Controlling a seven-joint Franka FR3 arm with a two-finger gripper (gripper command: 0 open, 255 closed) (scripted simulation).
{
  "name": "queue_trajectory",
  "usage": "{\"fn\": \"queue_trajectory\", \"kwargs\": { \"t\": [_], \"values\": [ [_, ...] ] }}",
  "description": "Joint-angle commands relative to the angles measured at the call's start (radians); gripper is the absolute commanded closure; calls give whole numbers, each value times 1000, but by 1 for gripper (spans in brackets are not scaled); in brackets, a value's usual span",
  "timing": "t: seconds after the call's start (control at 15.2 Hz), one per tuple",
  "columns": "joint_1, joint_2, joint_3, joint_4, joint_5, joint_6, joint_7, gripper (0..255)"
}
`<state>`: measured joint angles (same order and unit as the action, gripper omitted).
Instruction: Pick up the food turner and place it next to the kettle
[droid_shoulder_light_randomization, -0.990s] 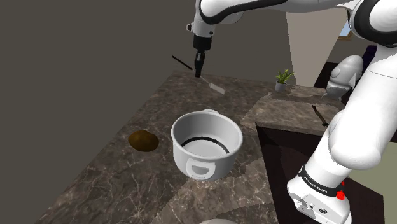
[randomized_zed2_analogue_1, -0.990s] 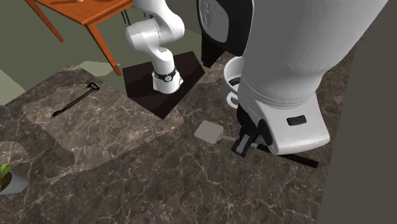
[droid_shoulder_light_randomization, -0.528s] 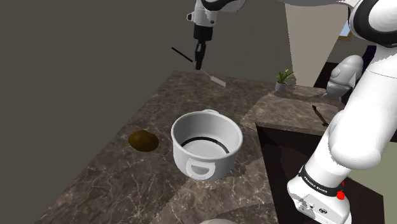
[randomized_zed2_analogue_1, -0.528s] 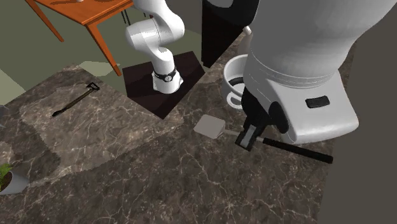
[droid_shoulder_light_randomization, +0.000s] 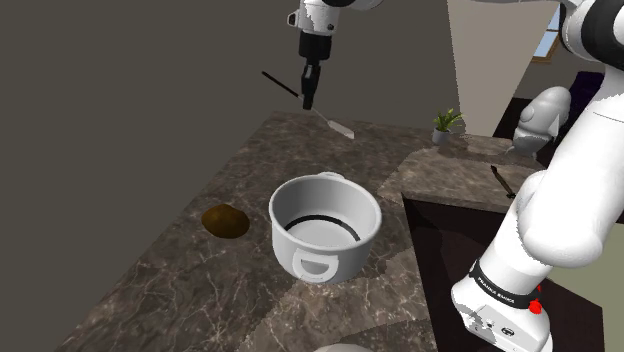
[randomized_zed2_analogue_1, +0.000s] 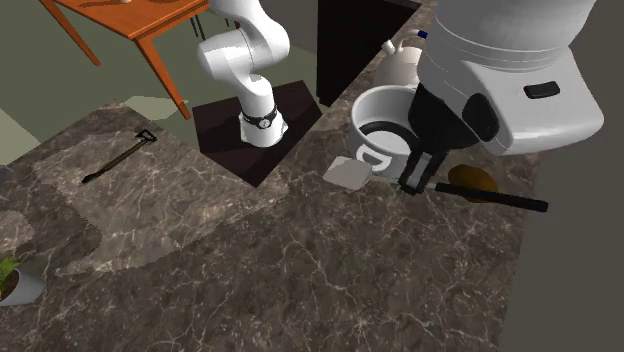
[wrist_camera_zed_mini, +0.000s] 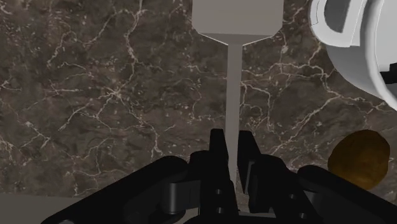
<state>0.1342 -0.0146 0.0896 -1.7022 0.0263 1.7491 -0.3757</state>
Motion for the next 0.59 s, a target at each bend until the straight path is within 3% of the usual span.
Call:
{"fn": "queue_trajectory", "kwargs": {
  "t": [0.0, 0.53],
  "values": [
    [22, -11, 23, -3, -1, -6, 47, 255],
    [110, -53, 121, -51, -2, 4, 232, 255]
  ]
}}
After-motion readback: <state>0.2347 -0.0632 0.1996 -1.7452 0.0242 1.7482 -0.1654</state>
